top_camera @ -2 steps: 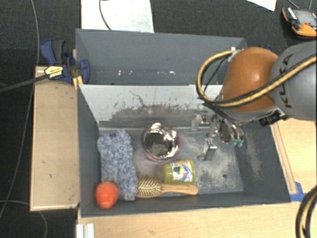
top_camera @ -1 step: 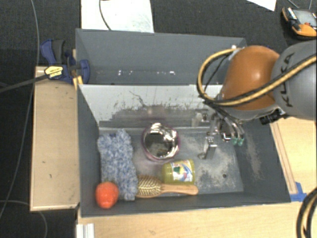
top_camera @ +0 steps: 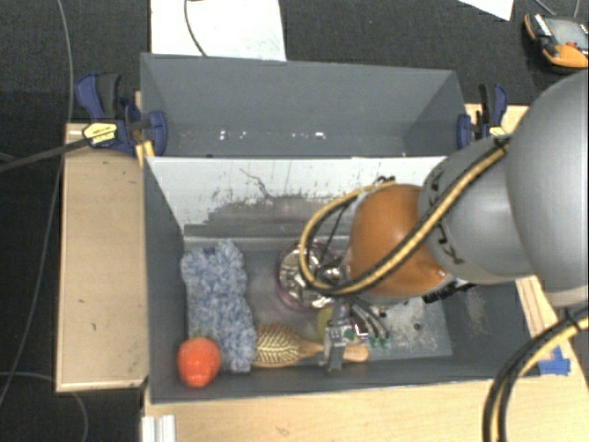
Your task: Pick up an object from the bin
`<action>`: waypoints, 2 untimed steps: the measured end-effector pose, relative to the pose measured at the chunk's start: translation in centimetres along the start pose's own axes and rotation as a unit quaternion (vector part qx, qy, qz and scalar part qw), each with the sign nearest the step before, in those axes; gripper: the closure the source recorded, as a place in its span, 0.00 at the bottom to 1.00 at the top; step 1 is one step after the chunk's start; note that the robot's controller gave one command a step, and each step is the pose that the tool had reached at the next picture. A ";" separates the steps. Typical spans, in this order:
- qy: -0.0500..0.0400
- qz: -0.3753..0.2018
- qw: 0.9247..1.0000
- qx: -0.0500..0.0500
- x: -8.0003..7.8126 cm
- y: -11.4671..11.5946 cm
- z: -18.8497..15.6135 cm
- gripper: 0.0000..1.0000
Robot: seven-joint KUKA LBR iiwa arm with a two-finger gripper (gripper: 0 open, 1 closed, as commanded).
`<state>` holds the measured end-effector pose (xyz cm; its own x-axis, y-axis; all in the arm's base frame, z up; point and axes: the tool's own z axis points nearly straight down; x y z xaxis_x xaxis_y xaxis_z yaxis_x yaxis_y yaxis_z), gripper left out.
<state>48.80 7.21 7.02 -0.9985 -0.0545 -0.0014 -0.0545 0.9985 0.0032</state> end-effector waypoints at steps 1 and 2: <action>-0.005 0.006 1.000 0.002 -1.2 -1.0 -5.9 0.00; 0.001 0.001 1.000 0.000 -0.1 -0.2 -0.7 0.00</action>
Offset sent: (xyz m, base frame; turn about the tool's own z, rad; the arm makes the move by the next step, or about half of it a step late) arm 0.0004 -0.0020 0.0062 0.0033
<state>48.90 7.02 7.67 -0.9986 -0.0527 0.0008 -0.0527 0.9986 0.0026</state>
